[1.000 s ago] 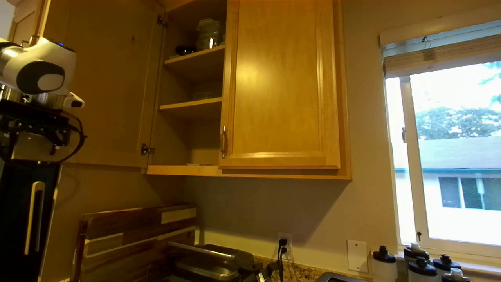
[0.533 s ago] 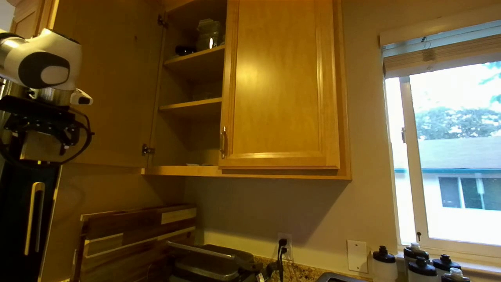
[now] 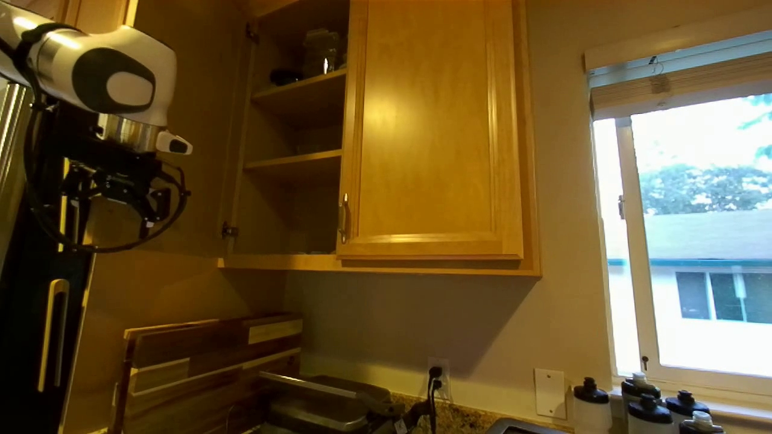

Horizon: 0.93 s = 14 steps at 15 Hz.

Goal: Close both doors to the cupboard

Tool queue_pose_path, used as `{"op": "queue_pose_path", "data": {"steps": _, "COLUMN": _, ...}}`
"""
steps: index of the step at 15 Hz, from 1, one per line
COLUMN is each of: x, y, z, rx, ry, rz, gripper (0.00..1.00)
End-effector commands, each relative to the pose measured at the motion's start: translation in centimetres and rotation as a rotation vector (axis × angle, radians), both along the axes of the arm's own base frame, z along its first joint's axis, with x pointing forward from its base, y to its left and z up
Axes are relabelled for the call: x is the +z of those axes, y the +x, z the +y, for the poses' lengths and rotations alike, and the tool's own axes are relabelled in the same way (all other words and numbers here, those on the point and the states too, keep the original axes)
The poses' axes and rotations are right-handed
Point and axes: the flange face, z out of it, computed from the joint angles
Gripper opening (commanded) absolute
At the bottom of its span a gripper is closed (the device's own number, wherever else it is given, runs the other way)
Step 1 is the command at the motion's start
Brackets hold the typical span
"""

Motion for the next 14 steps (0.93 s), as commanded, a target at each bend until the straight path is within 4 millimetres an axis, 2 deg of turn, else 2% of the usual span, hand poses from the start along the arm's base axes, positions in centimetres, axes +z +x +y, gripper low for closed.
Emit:
{"op": "queue_pose_path", "data": {"steps": 1, "x": 0.3, "y": 4.6, "z": -4.7, "rx": -0.168, "ry": -0.003, "rz": -0.032, "gripper": 1.0}}
{"op": "queue_pose_path", "data": {"steps": 6, "x": 0.6, "y": 7.1, "z": -10.4, "rx": -0.333, "ry": -0.036, "rz": -0.046, "gripper": 1.0}}
{"op": "queue_pose_path", "data": {"steps": 8, "x": 0.5, "y": 8.1, "z": -11.8, "rx": -0.41, "ry": -0.059, "rz": -0.071, "gripper": 1.0}}
{"op": "queue_pose_path", "data": {"steps": 10, "x": 0.5, "y": 9.1, "z": -12.3, "rx": -0.497, "ry": -0.076, "rz": -0.117, "gripper": 1.0}}
{"op": "queue_pose_path", "data": {"steps": 14, "x": -0.1, "y": 10.2, "z": -11.8, "rx": -0.663, "ry": -0.175, "rz": -0.181, "gripper": 1.0}}
